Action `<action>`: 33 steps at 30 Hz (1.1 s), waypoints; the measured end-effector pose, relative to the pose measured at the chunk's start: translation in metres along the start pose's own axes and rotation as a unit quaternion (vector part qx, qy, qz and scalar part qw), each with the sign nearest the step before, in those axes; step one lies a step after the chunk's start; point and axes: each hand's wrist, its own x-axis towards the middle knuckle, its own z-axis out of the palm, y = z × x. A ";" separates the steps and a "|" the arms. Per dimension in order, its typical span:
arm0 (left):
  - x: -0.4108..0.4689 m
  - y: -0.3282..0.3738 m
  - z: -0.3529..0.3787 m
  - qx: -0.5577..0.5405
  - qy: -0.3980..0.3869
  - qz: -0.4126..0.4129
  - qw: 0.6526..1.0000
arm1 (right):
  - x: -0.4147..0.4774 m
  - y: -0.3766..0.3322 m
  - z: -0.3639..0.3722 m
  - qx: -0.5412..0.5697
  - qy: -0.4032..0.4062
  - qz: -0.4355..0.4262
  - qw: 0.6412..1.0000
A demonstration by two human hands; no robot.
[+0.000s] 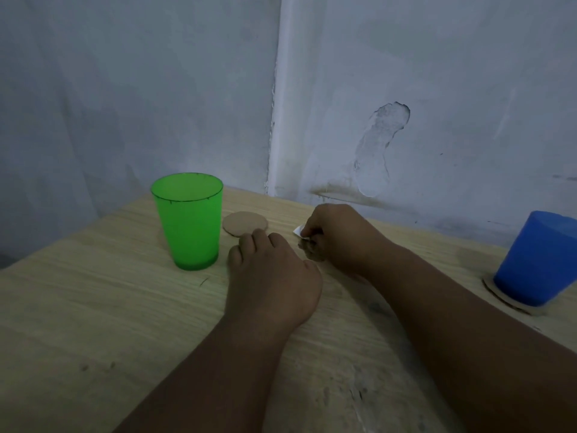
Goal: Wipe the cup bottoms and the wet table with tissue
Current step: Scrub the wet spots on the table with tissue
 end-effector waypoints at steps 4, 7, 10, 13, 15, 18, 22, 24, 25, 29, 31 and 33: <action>-0.001 0.000 0.000 -0.006 0.003 -0.001 1.000 | -0.017 0.000 -0.013 0.025 -0.013 -0.051 0.998; -0.001 0.000 -0.001 -0.008 0.001 0.000 1.000 | -0.017 0.014 -0.021 0.064 -0.006 0.010 0.998; -0.002 0.001 -0.001 -0.010 -0.002 -0.004 1.000 | -0.009 0.032 -0.020 0.051 0.077 0.090 0.992; -0.002 0.002 -0.002 -0.010 0.000 -0.002 1.000 | 0.006 0.033 -0.010 0.012 0.067 0.125 0.990; -0.001 0.001 -0.001 -0.006 -0.001 -0.003 1.000 | 0.016 0.026 -0.001 0.004 0.047 0.122 0.991; -0.001 0.000 -0.001 0.001 -0.001 -0.002 1.000 | 0.022 0.014 0.005 -0.037 0.025 0.080 0.996; -0.001 0.001 -0.001 0.006 -0.003 0.000 1.000 | 0.008 0.006 0.003 -0.015 0.007 -0.027 0.999; -0.001 0.001 0.000 0.005 -0.004 -0.002 1.000 | -0.004 0.005 -0.003 0.007 0.008 -0.063 0.998; -0.001 0.001 0.000 0.006 -0.001 -0.001 1.000 | -0.009 0.005 -0.007 0.016 0.001 -0.071 0.997; -0.002 0.001 -0.001 0.002 -0.003 -0.002 1.000 | -0.017 0.013 -0.013 0.060 0.005 -0.010 0.998; -0.001 0.001 -0.001 -0.006 -0.005 -0.004 1.000 | -0.014 0.018 -0.014 0.089 0.054 0.054 0.993; 0.000 0.001 -0.002 -0.015 -0.005 -0.011 1.000 | -0.005 0.023 -0.013 0.077 0.080 0.096 0.989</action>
